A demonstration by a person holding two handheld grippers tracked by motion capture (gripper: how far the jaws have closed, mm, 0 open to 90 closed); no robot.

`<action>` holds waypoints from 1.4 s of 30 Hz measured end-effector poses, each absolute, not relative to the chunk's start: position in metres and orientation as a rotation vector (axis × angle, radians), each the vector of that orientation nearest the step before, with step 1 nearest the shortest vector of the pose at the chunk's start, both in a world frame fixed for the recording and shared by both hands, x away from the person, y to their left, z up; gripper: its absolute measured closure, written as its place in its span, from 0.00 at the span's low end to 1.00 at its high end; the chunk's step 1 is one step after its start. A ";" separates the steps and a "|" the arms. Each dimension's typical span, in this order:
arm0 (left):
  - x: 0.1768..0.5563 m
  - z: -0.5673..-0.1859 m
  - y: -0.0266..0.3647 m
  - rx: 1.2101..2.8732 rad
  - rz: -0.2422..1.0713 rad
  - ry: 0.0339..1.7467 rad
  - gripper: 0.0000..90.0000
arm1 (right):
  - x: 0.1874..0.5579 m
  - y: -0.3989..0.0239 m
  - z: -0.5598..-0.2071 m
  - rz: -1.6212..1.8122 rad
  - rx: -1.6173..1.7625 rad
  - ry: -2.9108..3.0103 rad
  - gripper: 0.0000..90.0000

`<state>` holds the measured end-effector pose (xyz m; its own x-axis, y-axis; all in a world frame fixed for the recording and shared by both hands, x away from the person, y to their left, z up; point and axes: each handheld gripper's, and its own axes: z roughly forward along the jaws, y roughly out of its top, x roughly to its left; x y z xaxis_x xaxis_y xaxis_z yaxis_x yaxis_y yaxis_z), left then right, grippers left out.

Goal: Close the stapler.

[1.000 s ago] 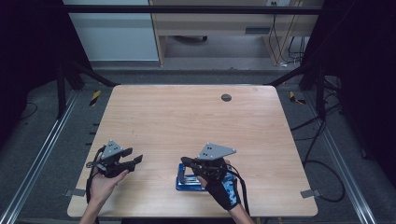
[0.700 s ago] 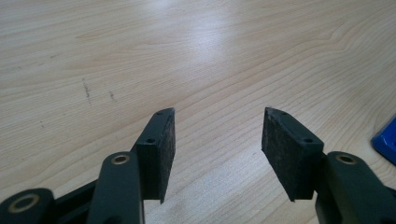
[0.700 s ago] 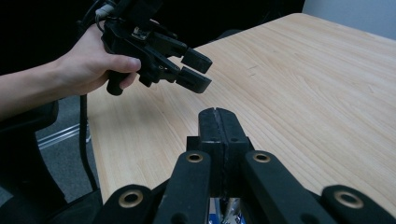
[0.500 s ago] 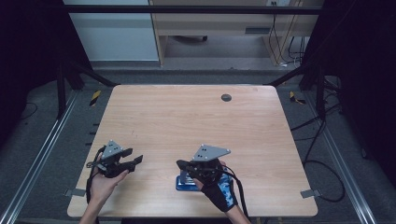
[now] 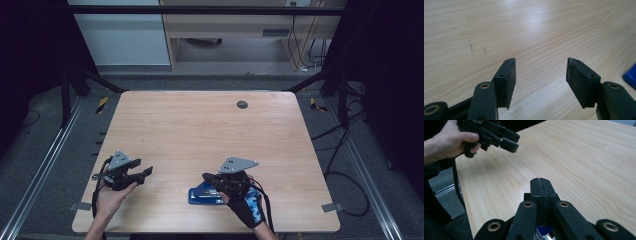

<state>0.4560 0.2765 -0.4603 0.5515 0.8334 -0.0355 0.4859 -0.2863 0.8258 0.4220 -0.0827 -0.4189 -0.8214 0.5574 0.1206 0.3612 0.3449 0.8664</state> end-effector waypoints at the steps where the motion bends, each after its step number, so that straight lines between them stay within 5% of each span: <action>1: 0.456 -0.460 0.277 1.943 0.519 1.068 0.46 | 0.422 -0.085 -0.420 1.469 0.843 2.408 1.00; 42: 0.455 -0.462 0.275 1.945 0.514 1.070 0.46 | 0.419 -0.129 -0.457 1.354 1.011 2.479 1.00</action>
